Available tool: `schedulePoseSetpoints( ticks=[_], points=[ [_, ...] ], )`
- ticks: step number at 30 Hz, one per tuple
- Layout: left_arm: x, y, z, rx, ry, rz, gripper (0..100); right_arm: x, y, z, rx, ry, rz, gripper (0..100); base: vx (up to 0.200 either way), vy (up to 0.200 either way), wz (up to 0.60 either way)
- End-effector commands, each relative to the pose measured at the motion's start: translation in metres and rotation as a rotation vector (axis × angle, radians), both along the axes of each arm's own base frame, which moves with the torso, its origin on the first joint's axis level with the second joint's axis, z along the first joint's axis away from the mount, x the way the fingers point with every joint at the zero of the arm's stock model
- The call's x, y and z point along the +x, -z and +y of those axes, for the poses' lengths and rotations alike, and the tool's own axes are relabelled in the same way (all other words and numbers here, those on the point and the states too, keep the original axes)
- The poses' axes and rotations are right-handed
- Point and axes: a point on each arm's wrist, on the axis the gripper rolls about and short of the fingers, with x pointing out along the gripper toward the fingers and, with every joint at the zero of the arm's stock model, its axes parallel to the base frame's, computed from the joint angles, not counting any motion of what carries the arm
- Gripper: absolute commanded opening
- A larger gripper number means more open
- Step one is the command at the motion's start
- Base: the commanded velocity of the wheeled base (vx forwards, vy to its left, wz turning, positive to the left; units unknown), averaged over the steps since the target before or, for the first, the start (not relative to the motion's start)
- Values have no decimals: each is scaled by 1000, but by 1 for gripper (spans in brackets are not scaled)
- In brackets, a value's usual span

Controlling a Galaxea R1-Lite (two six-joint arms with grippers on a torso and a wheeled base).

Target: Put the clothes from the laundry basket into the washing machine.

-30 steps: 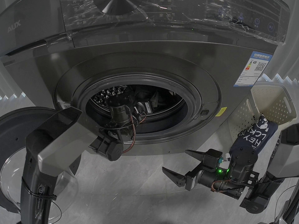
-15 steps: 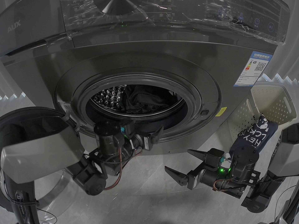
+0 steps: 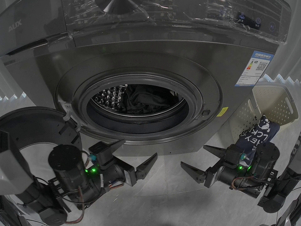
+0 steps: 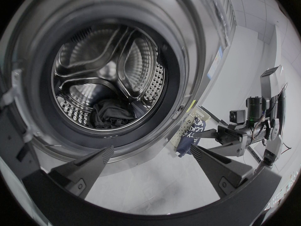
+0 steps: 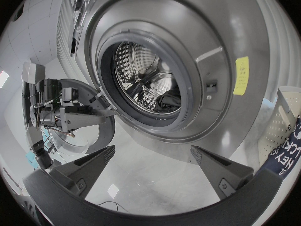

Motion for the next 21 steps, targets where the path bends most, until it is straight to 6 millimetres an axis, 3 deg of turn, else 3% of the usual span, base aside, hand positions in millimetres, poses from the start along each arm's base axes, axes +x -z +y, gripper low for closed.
schedulePoseSetpoints(
  ticks=[1, 4, 6, 13, 21],
  points=[
    [-31, -25, 28, -53, -23, -58, 100, -15, -26, -19, 59, 49, -74, 100, 0, 0, 0],
    [-41, -31, 39, -62, -32, -78, 100, -17, -32, -27, 83, 112, -86, 100, -67, 0, 0],
    [-49, -37, 47, -66, -38, -108, 100, -24, -27, -35, 67, 132, -56, 100, -200, 0, 0],
    [-70, -44, 77, -33, -97, -140, 100, -26, -13, -76, 12, 296, 8, 100, -29, 0, 0],
    [-100, -52, 112, -31, -154, -147, 100, -46, -40, -90, 85, 336, -99, 100, -125, 0, 0]
  ],
)
